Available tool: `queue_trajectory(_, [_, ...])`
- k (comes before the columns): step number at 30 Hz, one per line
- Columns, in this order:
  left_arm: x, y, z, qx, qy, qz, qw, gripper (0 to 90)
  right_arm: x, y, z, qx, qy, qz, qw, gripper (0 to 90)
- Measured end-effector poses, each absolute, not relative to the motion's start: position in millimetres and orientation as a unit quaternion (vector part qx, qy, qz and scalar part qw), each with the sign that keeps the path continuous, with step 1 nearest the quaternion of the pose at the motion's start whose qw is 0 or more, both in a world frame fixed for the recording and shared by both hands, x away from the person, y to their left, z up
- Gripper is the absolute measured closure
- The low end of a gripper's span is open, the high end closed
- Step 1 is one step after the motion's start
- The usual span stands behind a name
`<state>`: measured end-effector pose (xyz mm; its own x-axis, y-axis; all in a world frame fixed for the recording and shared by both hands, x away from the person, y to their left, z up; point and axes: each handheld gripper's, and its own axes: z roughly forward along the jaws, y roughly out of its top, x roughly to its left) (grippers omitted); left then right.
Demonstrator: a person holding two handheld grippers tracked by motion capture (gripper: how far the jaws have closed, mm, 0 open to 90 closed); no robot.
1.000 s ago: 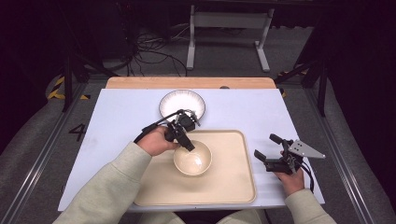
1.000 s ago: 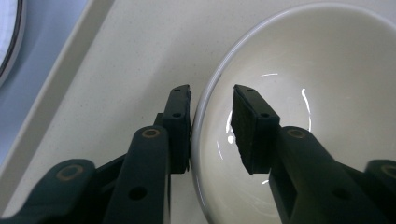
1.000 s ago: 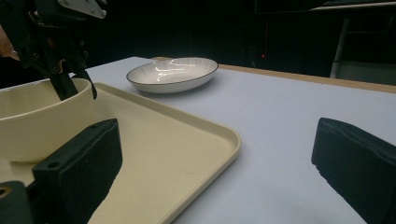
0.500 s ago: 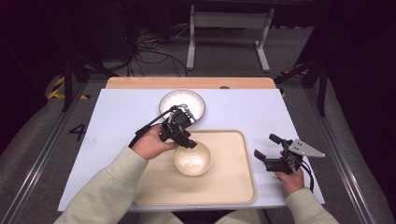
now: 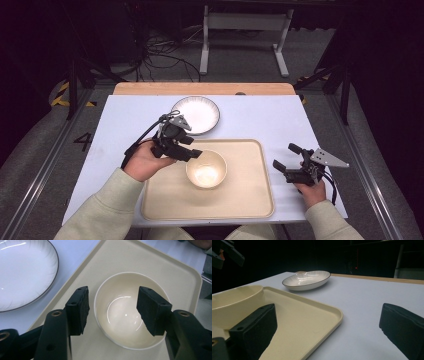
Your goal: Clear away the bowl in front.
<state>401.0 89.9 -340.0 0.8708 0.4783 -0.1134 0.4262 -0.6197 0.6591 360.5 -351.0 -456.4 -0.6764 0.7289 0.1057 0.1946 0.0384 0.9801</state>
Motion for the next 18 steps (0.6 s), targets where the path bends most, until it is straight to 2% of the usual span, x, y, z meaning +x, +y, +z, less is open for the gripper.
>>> queue_trajectory(8, [387.0,120.8,-341.8,0.876,0.246,0.072,0.408,37.1,358.7,-349.6,-456.3,0.329,0.688,0.605,0.228,1.2])
queue_trajectory(18, [373.3,163.6,-355.6,0.835,0.270,0.098,0.470,28.2,358.1,-349.3,-456.0,0.326,0.689,0.606,0.228,0.2])
